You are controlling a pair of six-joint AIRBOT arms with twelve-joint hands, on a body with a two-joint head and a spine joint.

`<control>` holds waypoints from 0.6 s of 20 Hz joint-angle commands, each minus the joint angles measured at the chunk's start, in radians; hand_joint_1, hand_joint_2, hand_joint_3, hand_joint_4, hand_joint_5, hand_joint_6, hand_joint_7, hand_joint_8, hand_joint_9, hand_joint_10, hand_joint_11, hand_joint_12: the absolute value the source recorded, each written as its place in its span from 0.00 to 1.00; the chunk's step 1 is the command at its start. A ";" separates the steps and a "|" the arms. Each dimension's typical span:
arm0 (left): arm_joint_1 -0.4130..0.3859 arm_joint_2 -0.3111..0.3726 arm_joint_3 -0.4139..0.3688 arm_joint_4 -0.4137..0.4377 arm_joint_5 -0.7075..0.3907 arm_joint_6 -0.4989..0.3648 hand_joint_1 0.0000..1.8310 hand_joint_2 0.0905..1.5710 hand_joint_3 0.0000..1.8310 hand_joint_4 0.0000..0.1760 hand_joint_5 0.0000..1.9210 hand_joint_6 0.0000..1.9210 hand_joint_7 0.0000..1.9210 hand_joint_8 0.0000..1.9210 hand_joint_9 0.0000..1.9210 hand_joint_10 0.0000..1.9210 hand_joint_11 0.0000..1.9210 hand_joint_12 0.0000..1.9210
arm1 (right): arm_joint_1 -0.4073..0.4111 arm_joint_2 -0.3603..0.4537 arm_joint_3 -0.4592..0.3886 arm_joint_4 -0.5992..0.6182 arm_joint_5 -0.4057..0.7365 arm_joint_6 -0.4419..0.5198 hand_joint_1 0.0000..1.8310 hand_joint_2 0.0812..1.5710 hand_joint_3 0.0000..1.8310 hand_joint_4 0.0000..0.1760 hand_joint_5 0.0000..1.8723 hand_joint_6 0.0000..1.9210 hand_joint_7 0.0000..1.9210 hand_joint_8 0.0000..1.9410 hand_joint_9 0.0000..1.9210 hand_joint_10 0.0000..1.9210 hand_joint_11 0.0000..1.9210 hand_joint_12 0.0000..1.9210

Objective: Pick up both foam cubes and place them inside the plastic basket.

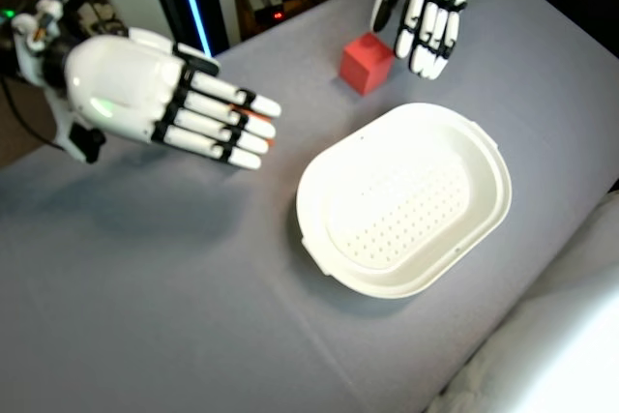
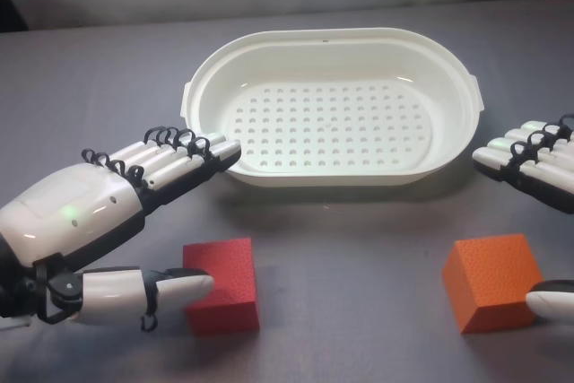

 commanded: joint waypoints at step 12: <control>-0.012 -0.084 0.045 0.032 -0.008 -0.064 0.30 0.63 0.00 0.31 0.00 0.00 0.00 0.00 0.01 0.00 0.00 0.14 | -0.008 -0.081 0.052 -0.009 0.018 0.056 0.37 0.67 0.00 0.00 0.00 0.00 0.00 0.00 0.00 0.00 0.00 0.00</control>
